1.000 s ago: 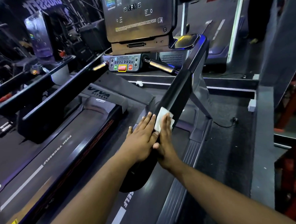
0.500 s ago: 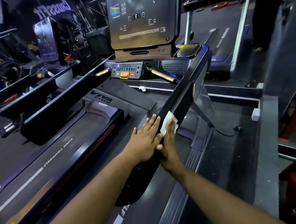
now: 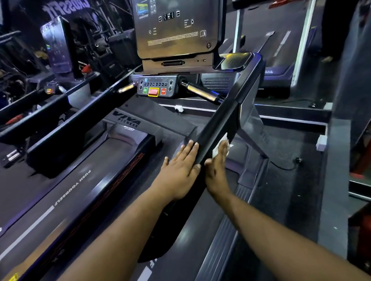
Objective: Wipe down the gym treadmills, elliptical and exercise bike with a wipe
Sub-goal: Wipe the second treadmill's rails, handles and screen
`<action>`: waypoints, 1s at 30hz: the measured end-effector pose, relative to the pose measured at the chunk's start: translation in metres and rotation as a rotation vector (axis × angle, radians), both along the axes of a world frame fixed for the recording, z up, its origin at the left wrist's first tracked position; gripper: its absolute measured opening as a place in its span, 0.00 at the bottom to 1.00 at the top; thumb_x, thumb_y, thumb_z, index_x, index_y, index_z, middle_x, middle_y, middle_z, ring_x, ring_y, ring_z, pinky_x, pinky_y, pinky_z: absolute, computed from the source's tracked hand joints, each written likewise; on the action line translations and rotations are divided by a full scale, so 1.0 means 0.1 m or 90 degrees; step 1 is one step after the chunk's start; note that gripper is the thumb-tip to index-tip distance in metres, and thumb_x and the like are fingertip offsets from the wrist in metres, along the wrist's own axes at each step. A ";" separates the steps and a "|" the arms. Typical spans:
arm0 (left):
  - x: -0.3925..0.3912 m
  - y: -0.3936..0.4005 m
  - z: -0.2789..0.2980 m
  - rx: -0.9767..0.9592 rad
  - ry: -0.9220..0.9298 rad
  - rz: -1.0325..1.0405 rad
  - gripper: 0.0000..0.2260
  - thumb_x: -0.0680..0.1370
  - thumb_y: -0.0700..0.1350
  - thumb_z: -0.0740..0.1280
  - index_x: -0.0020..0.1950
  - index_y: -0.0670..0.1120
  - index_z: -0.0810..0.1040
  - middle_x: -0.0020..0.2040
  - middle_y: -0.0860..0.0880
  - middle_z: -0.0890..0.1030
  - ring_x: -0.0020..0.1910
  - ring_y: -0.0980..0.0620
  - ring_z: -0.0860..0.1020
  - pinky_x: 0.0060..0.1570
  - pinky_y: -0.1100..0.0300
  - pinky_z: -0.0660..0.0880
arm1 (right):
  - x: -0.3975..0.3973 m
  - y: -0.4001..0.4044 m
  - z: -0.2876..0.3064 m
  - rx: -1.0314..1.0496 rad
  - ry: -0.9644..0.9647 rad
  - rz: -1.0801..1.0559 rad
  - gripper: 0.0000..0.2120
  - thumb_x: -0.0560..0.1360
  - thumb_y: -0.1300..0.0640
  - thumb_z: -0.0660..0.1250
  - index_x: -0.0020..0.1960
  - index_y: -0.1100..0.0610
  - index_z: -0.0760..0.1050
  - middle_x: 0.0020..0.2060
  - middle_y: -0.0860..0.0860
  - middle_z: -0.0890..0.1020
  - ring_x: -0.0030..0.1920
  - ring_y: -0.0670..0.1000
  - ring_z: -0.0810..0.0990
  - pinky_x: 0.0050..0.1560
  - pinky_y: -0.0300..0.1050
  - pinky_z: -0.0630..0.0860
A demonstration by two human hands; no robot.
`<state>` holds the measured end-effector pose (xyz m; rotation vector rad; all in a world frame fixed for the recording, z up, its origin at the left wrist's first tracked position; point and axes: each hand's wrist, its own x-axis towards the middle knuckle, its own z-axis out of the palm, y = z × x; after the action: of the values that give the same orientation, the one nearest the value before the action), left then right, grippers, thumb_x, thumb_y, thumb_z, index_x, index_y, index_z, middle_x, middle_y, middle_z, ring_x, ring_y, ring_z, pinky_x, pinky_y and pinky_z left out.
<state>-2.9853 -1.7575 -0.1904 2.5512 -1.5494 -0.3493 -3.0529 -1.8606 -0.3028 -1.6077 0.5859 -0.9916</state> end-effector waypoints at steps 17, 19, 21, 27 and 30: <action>0.00 -0.12 -0.01 -0.002 -0.015 0.007 0.28 0.86 0.57 0.51 0.83 0.59 0.42 0.82 0.62 0.40 0.81 0.60 0.40 0.80 0.40 0.44 | 0.16 -0.91 0.41 0.004 0.077 -0.002 0.65 0.62 0.14 0.40 0.81 0.61 0.36 0.81 0.54 0.36 0.80 0.52 0.33 0.79 0.57 0.36; 0.01 -0.13 -0.02 -0.001 -0.017 0.005 0.28 0.86 0.57 0.51 0.83 0.60 0.42 0.82 0.63 0.40 0.81 0.60 0.40 0.80 0.40 0.44 | 0.14 -0.68 0.36 -0.120 0.077 0.031 0.61 0.68 0.17 0.41 0.81 0.63 0.39 0.81 0.56 0.38 0.80 0.55 0.33 0.79 0.53 0.33; 0.03 -0.17 -0.03 -0.004 -0.022 0.004 0.28 0.86 0.57 0.51 0.83 0.61 0.42 0.82 0.63 0.39 0.81 0.60 0.40 0.80 0.41 0.43 | 0.08 -0.55 0.26 -0.220 0.094 0.075 0.56 0.71 0.20 0.43 0.82 0.62 0.41 0.82 0.54 0.40 0.80 0.55 0.33 0.78 0.46 0.31; 0.03 -0.30 -0.01 0.002 -0.025 0.001 0.28 0.86 0.57 0.51 0.83 0.59 0.41 0.82 0.62 0.39 0.81 0.59 0.40 0.80 0.40 0.43 | 0.07 -1.56 0.32 -0.313 0.200 0.031 0.60 0.68 0.17 0.42 0.82 0.61 0.45 0.82 0.56 0.45 0.81 0.54 0.40 0.81 0.57 0.40; 0.04 -0.38 0.00 0.003 -0.025 0.003 0.28 0.86 0.58 0.50 0.83 0.60 0.40 0.82 0.62 0.39 0.81 0.59 0.40 0.80 0.40 0.43 | 0.08 -1.77 0.40 -0.225 0.214 0.013 0.61 0.66 0.15 0.40 0.82 0.59 0.39 0.82 0.54 0.40 0.80 0.50 0.36 0.80 0.56 0.38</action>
<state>-2.9814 -1.7951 -0.1908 2.5799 -1.5562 -0.3044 -3.0446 -2.0374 -0.2624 -2.1142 0.6433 -0.8476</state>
